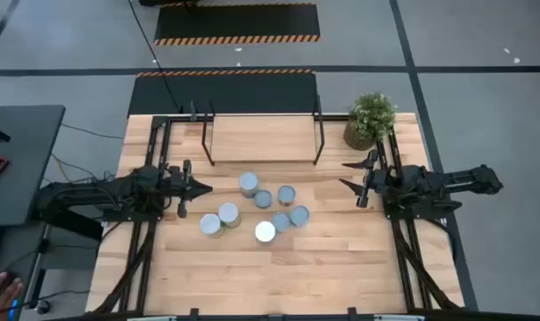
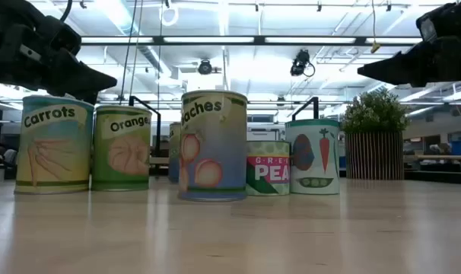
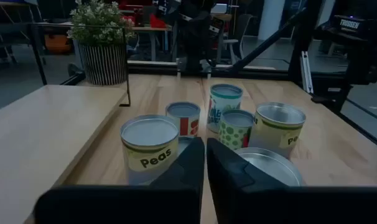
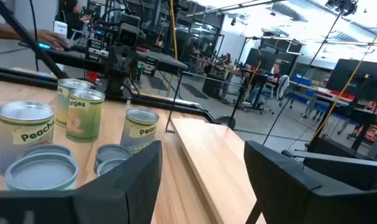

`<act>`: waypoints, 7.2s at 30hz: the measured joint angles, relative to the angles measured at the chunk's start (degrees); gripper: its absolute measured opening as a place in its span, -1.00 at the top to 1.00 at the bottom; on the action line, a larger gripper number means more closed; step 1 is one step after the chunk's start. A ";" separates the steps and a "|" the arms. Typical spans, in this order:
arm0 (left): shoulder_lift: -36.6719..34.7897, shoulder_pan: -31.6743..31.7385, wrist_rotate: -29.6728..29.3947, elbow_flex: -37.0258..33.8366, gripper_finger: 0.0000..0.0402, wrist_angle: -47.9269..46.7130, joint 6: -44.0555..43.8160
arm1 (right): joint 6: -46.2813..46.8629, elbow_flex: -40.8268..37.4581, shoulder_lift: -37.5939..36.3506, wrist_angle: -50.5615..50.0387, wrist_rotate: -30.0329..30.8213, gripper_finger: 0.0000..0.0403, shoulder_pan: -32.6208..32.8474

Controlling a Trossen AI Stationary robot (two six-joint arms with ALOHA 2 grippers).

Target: Pick and place cans onto a shelf

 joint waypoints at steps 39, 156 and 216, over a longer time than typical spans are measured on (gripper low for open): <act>0.00 -0.01 0.01 0.01 0.88 0.00 0.03 | 0.00 0.00 0.00 0.02 0.02 -0.16 0.00; 38.03 -18.93 -15.28 32.97 0.01 -18.67 -21.76 | 13.64 -0.02 7.22 28.30 -6.05 -0.16 -9.88; 75.13 -36.70 -10.37 58.77 -0.77 -68.62 -47.30 | 14.05 0.09 13.14 32.17 -4.82 -0.24 -6.75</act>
